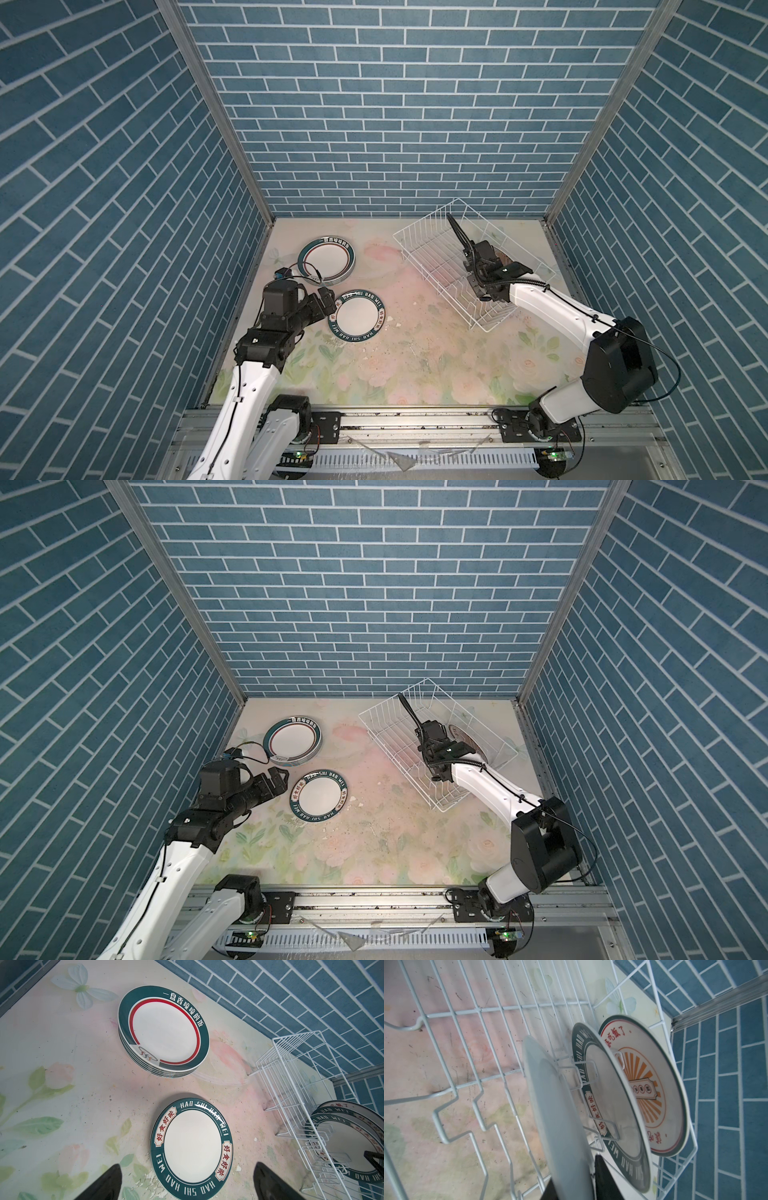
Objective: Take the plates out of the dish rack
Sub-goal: 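Withdraw the left gripper from the plate while right positions at the next rack plate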
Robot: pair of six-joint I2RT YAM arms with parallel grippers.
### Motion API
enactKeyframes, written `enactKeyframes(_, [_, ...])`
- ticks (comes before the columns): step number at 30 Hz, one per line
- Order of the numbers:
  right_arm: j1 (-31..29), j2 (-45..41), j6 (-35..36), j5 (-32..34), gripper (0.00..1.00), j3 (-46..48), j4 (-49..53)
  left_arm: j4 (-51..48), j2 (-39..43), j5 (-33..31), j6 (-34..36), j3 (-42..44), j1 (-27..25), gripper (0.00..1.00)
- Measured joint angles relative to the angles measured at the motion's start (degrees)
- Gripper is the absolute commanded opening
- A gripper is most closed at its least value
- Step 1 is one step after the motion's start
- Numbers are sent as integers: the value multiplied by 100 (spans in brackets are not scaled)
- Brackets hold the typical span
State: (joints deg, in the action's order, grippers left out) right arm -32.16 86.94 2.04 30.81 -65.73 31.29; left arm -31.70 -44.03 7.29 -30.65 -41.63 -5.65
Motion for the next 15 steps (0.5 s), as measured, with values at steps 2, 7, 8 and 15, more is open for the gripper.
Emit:
enactKeyframes(2, [4, 4, 46, 50, 18, 15, -72, 31, -26, 2, -44, 46, 0, 99])
enactKeyframes(7, [9, -4, 192, 181, 14, 120, -293, 155, -31, 2, -107, 146, 0, 99])
enactKeyframes(8, [9, -13, 260, 232, 13, 149, -339, 190, -17, 2, -109, 195, 0, 99])
enactKeyframes(15, [42, -157, 619, 319, 6, 339, -522, 297, 22, 0, -155, 374, 0, 99])
